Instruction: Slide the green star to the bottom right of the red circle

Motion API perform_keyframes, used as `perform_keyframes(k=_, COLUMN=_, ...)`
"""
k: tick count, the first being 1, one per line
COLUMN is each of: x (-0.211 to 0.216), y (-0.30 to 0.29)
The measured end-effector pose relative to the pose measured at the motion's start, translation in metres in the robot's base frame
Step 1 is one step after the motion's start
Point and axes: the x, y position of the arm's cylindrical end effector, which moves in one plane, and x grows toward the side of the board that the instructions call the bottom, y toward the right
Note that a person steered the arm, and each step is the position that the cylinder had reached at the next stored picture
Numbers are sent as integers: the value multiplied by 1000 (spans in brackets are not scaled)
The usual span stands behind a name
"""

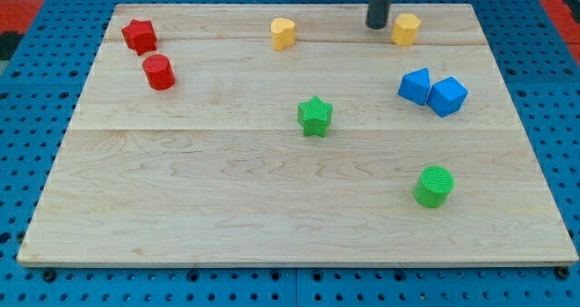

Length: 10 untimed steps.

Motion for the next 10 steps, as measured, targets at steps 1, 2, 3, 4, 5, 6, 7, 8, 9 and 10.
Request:
perform_keyframes(k=1, x=0, y=-24)
perform_keyframes(k=2, x=0, y=-16)
perform_keyframes(k=3, x=0, y=-10)
perform_keyframes(k=4, x=0, y=-3)
perform_keyframes(k=5, x=11, y=0)
perform_keyframes(k=6, x=53, y=-5)
perform_keyframes(k=7, x=127, y=1)
perform_keyframes(k=8, x=166, y=-10)
perform_keyframes(k=9, x=187, y=-60)
perform_keyframes(k=10, x=216, y=-69)
